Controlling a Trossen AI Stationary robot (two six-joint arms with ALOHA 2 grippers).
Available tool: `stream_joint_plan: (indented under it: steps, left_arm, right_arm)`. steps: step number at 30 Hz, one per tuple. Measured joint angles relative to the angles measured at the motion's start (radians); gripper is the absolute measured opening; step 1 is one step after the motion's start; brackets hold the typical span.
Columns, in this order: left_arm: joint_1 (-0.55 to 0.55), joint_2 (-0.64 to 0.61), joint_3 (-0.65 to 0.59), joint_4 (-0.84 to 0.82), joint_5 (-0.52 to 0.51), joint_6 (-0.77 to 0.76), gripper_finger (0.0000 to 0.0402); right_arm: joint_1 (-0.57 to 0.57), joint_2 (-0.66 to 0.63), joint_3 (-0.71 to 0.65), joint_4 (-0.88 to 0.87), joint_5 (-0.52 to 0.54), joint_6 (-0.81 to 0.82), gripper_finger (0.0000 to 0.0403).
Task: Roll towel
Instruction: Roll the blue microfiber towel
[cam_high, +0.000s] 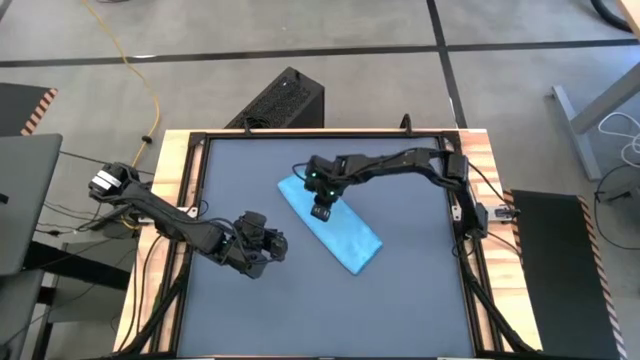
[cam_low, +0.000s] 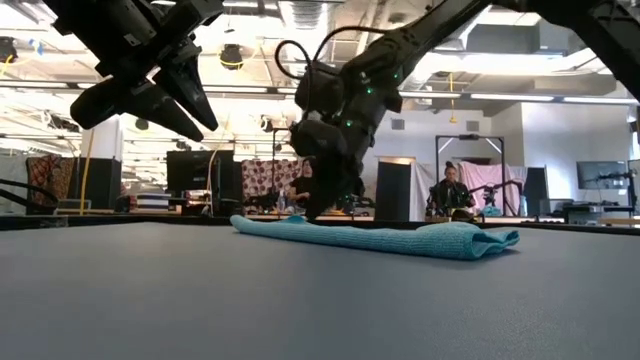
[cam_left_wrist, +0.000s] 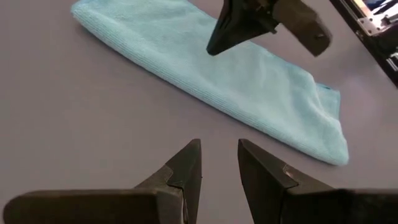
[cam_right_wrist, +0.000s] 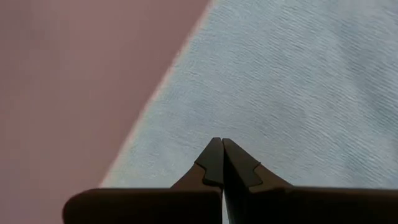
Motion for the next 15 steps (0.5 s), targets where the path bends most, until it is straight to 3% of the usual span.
stream_joint_plan:
  steps: [10,15]
  left_arm:
    - [0.000,0.000,0.000,0.006,0.000,0.000,0.0093]
    - [0.000,0.000,0.000,0.008,0.001,0.000,0.0093]
  right_arm:
    - [-0.014,0.000,0.000,-0.006,0.263,-0.070,0.0017]
    - [-0.011,0.000,0.000,-0.015,0.287,-0.093,0.0017]
